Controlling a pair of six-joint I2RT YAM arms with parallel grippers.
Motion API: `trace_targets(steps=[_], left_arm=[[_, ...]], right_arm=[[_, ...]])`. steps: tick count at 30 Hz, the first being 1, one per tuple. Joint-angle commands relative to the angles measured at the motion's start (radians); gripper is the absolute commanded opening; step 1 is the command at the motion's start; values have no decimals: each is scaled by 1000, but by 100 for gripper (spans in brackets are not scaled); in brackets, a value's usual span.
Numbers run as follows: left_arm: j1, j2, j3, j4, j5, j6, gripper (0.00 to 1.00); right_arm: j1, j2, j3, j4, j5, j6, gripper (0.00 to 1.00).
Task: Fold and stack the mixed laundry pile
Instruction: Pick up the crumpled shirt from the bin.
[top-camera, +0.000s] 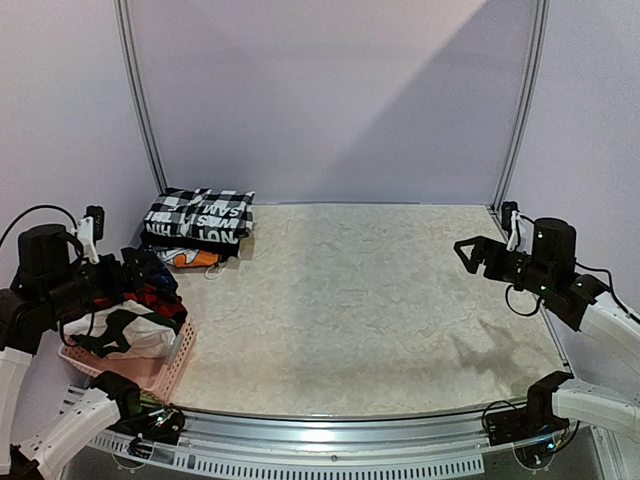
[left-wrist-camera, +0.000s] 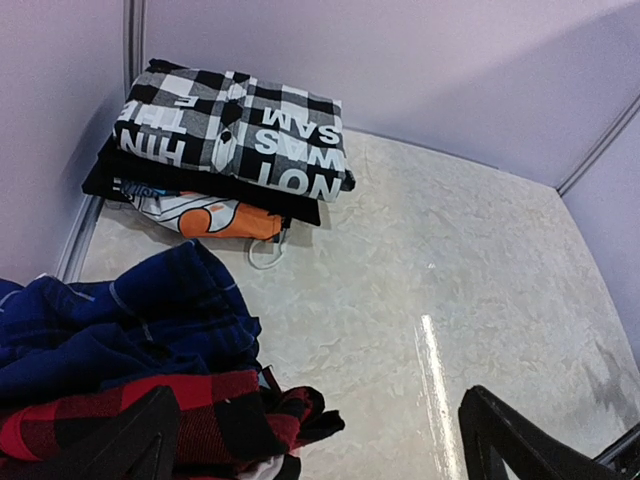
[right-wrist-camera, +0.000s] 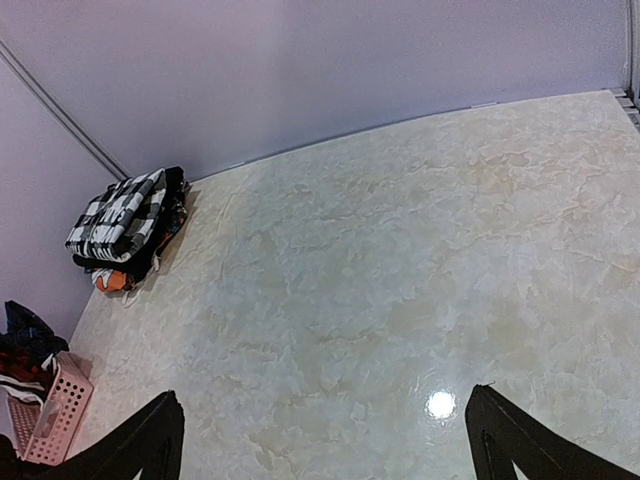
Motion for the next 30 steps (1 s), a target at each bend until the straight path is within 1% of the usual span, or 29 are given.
trace_targets(steps=[1,5,8,12,16,22,25,28,30], left_arm=[[65,8,-14,54,95,-9,100],[99,14,9,54,129,-26,98],[113,39,72,-34,113,-27,93],[120,37,141,-150,93,-21,86],[124,21,182,-235,73,-3,82],[124,67,155,-226,117,8,77],[112,89,160,-223,108,15,74],[81,127,177,-237,88,26,70],[35,163,184,-246,64,25,69]], right_arm=[[-62,22,20,37,-104,27,99],[-96,56,49,1,-131,52,99],[-111,86,73,-37,-127,63,99],[-122,107,98,-82,-105,70,99],[-127,100,100,-89,-99,75,99],[-129,113,103,-107,-85,79,99],[-130,126,112,-121,-79,80,99],[-131,137,123,-136,-78,79,99],[-132,143,129,-145,-78,81,99]])
